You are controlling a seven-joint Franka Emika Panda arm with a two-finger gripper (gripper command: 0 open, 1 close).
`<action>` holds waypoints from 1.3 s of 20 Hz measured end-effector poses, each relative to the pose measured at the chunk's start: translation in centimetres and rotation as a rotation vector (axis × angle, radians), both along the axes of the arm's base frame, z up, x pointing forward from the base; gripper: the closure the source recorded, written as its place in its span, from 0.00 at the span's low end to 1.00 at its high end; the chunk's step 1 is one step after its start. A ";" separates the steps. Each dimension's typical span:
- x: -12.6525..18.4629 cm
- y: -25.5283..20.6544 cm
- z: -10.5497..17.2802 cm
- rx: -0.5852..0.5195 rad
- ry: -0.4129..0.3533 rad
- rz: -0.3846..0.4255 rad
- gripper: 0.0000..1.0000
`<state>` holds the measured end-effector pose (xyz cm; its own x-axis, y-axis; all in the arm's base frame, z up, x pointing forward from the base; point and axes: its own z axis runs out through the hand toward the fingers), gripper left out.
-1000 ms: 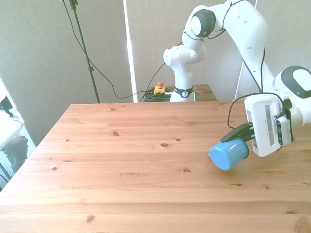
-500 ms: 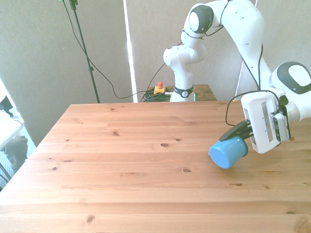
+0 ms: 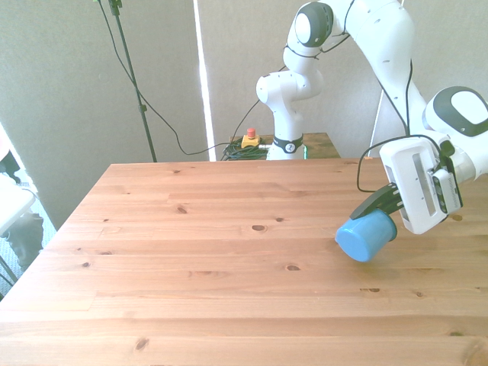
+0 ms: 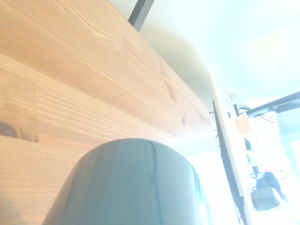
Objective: Flip the mug upright
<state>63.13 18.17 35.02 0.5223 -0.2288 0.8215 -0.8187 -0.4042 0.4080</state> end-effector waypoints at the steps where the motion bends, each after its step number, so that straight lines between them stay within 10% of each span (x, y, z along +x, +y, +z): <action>1: -0.1 0.1 0.3 0.020 -0.002 0.011 1.00; 17: -1.0 0.9 2.2 0.086 0.002 0.036 1.00; 26: -0.7 -2.3 2.2 0.279 0.118 0.268 1.00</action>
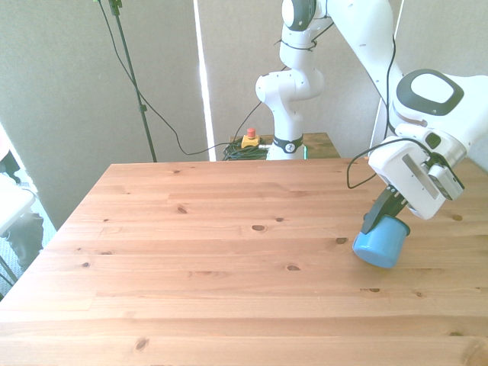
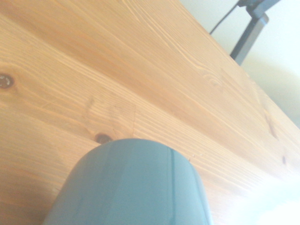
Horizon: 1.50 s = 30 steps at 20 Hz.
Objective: Flip the mug upright
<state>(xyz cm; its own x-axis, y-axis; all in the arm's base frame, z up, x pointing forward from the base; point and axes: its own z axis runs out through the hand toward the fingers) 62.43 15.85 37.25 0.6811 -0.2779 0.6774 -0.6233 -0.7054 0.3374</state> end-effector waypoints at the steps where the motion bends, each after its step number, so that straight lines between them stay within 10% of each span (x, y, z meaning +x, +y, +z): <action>1: -0.1 -0.3 0.2 0.018 0.002 0.020 1.00; 15: -0.7 0.6 1.3 0.166 0.050 0.235 1.00; 21: -3.3 1.4 13.1 0.209 0.012 0.303 1.00; 30: -1.3 0.9 8.8 0.288 0.183 0.468 1.00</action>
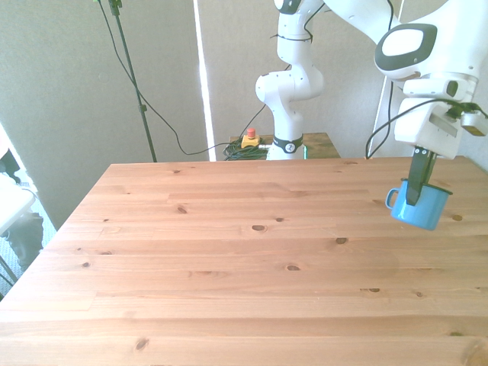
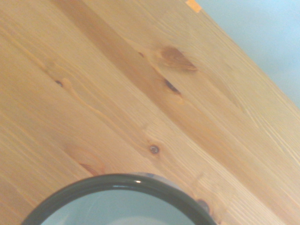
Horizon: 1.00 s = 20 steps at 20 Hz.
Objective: Flip the mug upright
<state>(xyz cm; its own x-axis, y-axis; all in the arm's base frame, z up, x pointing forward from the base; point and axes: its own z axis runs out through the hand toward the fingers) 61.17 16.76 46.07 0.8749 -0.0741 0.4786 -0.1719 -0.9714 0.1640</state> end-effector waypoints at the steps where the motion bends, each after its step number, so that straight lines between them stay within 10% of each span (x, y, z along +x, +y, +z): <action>1: 0.3 0.0 0.1 0.008 0.000 0.038 1.00; 6: 1.6 -0.1 -0.8 0.075 -0.063 0.217 1.00; 20: 4.0 -0.6 -5.0 0.141 0.172 0.305 1.00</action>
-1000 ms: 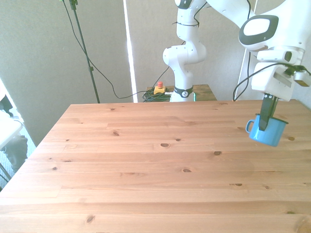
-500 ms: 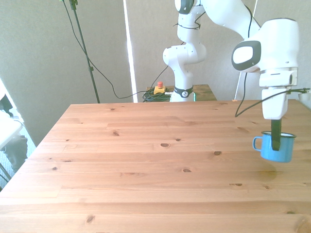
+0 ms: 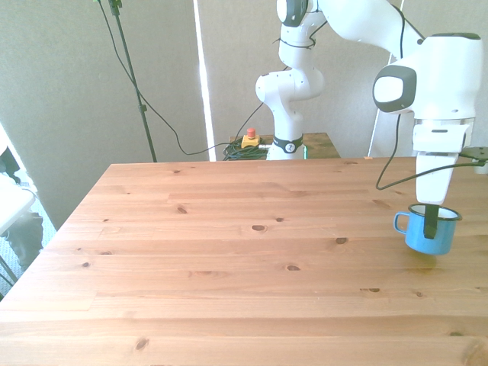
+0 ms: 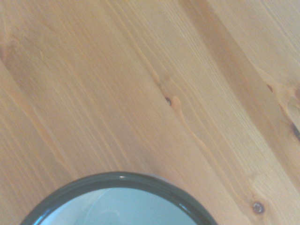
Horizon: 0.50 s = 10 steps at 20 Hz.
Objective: Flip the mug upright
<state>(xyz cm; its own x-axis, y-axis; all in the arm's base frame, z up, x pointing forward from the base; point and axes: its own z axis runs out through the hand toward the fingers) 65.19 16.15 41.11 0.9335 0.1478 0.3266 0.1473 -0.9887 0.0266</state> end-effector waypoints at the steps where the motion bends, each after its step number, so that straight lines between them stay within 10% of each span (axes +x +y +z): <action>1: 0.3 -0.3 -0.6 -0.001 0.009 0.009 1.00; 10: 2.2 -0.4 -3.4 -0.042 0.125 0.036 1.00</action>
<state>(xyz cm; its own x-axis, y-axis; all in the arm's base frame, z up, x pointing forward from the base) 67.42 15.77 37.67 0.9603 0.1935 0.2009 0.1878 -0.9811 0.0474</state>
